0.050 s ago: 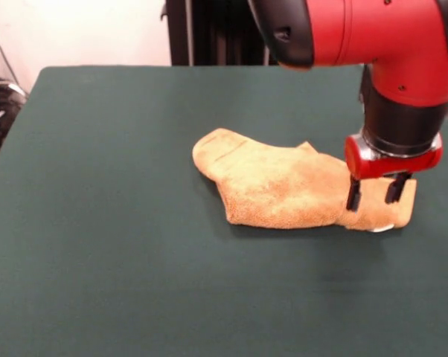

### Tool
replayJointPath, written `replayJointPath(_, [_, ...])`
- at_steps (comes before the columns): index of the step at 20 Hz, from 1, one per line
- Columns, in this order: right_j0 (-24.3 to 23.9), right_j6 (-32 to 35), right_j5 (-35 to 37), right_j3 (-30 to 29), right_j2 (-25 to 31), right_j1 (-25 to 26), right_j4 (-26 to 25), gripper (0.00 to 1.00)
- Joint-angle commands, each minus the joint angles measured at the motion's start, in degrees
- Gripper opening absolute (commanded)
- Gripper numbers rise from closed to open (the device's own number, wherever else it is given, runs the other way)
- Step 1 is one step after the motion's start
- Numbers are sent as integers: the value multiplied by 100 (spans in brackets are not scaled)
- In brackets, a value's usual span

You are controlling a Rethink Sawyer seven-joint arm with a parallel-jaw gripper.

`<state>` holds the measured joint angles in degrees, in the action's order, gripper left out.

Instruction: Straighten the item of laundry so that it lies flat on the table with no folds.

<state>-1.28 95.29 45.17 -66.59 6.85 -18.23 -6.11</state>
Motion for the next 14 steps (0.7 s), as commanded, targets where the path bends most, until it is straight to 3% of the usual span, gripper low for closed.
replayJointPath(1, [45,675,225,-842,173,-686,172,100])
replayJointPath(4, [129,1067,58,-1167,148,-863,318,100])
replayJointPath(14, [660,1809,-122,-1265,-229,-1027,491,100])
